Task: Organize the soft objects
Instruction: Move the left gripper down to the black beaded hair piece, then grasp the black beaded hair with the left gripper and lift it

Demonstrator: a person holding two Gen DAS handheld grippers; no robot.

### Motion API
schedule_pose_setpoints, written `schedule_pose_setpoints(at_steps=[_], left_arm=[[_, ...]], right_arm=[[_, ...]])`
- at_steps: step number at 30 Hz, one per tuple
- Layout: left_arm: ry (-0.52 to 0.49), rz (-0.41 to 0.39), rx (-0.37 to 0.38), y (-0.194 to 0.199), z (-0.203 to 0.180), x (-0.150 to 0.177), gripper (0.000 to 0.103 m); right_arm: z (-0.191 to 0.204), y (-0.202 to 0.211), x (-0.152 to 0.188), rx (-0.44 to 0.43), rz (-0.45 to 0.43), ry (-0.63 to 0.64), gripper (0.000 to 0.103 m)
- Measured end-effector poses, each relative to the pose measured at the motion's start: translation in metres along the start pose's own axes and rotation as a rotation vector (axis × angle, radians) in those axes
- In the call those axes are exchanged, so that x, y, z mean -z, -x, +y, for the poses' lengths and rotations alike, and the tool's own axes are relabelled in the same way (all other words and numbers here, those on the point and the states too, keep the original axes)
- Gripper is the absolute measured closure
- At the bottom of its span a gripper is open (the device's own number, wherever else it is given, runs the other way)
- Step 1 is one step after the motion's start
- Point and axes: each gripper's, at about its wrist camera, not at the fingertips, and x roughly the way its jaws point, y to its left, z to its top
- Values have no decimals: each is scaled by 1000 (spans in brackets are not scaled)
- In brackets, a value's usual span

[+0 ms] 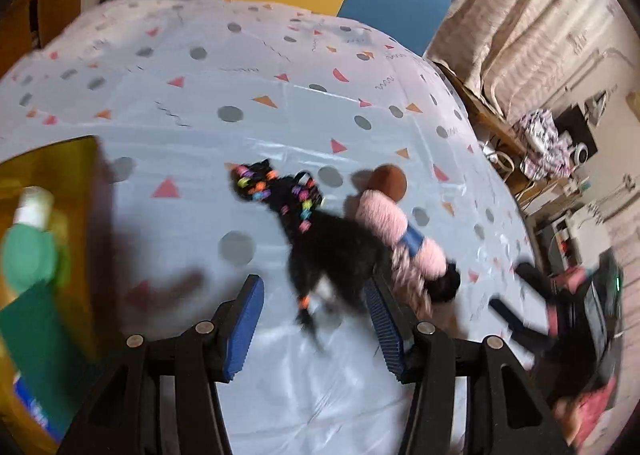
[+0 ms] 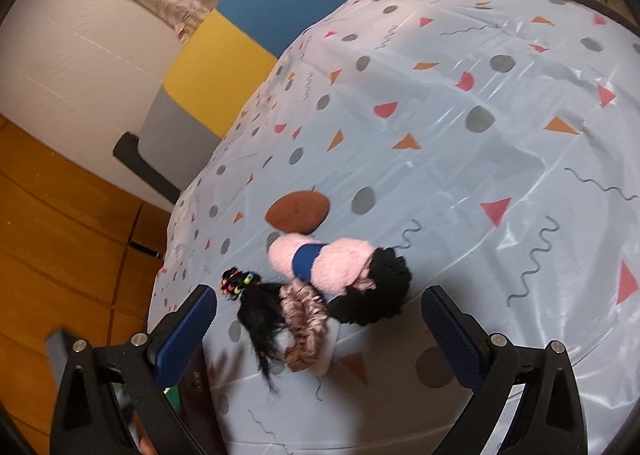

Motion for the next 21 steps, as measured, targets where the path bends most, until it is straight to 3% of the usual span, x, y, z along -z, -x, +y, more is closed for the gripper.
schedule_pose_setpoints(at_steps=[7,14,19,20,21], left_arm=[[176,74,48,-62,14,-38,49],[161,86,-5,-92,4,-54,44],[142,127,-59,-108,2,-50,47],[129,131,-74,-108,1,-50,52],[117,136,-108,-107,1,-50,71]], right_arm=[[9,0,2,-37,14,30,0],[8,-3,3,-67,35,9,0],[7,-2,2,-66,27,4,0],[6,-2,2,-62,23,2,0],[6,-2,2,-62,21,-1,0]])
